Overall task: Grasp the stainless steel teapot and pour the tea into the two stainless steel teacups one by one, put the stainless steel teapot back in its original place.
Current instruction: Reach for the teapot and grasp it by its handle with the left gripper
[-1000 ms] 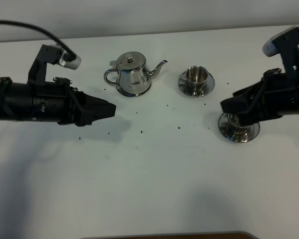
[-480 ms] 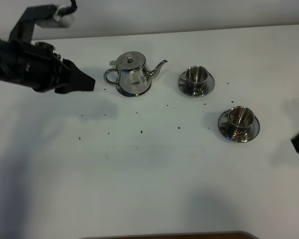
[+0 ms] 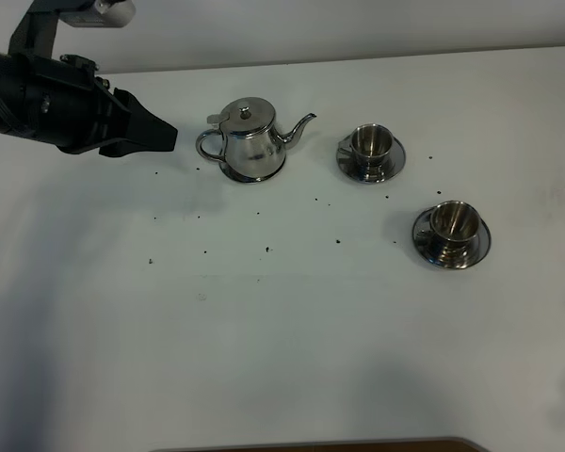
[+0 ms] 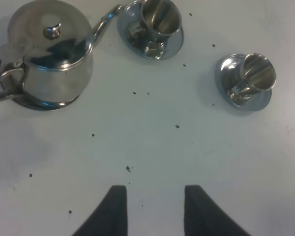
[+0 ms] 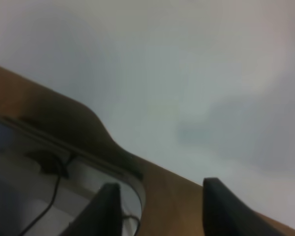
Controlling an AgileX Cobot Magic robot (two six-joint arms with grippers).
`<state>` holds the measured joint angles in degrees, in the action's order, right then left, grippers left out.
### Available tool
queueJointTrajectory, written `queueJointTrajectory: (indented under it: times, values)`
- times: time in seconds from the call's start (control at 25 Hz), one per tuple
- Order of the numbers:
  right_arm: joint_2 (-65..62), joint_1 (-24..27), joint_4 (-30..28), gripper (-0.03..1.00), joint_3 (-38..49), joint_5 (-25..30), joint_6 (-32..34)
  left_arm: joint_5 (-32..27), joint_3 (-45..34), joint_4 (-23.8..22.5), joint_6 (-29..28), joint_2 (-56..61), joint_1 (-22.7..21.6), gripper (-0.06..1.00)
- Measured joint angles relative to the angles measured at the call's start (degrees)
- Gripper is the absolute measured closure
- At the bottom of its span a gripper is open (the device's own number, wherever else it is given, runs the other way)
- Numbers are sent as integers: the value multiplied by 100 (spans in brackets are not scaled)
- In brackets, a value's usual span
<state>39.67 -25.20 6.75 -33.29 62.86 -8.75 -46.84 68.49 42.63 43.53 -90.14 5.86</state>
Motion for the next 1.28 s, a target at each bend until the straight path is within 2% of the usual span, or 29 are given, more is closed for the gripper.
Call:
queueJointTrajectory:
  times: [0.36,0.6,1.04,1.12,1.28]
  values:
    - [-1357,-8,-142,58,256,-22,125,5,0,-2,37,0,0,60]
    - [-1443,-8,-388,58,315,91,485,62,0,-14,58,0,0,60]
    - [-1490,11,-251,58,315,78,640,64,0,-42,63,0,0,60]
    - [-1501,149,-238,58,317,78,640,75,0,-42,63,0,0,60]
    - [-1742,771,-238,58,317,73,640,85,0,-46,63,0,0,60]
